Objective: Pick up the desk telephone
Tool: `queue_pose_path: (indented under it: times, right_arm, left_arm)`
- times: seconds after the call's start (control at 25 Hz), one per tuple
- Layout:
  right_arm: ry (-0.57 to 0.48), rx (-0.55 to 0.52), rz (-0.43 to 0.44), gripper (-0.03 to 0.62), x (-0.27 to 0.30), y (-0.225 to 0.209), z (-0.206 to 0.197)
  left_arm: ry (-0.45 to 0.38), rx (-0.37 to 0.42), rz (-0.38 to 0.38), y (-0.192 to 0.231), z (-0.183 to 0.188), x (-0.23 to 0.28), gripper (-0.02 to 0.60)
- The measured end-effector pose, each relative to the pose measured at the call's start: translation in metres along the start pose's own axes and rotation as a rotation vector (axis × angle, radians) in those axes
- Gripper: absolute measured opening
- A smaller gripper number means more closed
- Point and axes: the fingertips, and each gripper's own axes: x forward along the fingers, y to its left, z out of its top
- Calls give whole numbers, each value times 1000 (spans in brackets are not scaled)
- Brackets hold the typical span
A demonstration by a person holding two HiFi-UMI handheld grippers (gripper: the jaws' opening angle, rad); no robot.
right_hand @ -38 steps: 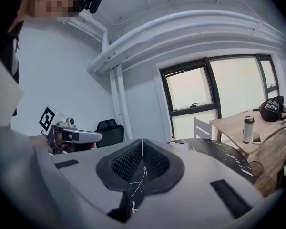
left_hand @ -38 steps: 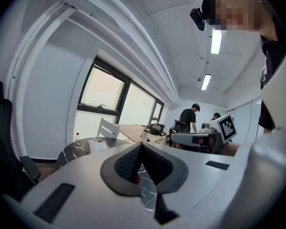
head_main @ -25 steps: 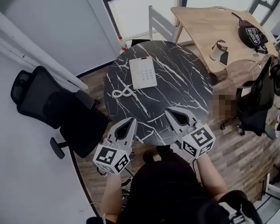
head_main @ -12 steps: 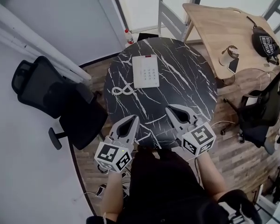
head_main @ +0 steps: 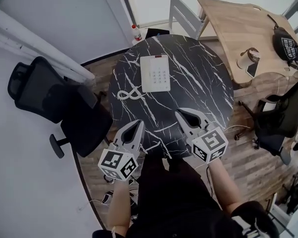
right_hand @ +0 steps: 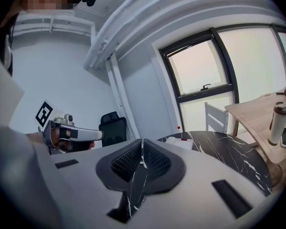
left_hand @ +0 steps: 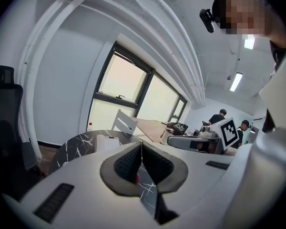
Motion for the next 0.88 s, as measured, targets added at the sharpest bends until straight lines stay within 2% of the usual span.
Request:
queue_pose_path:
  times: [0.36,0.76,0.8,0.88]
  right_arm:
    - [69,20,-52,32,53,-32,-12]
    - [130,47,-125,35,110,-67,-26]
    - [140,54,-130,40,115,-70,-30]
    - [163,66,-136,87,126,-76,-38]
  left_arm:
    - [34,-71,-2,55,0,48,17]
    - [136,-105,-76,107,-17,108,58]
    - [145,-105,-83,112,-20,114,66]
    - [162,-109,-94,122,-26,126,82]
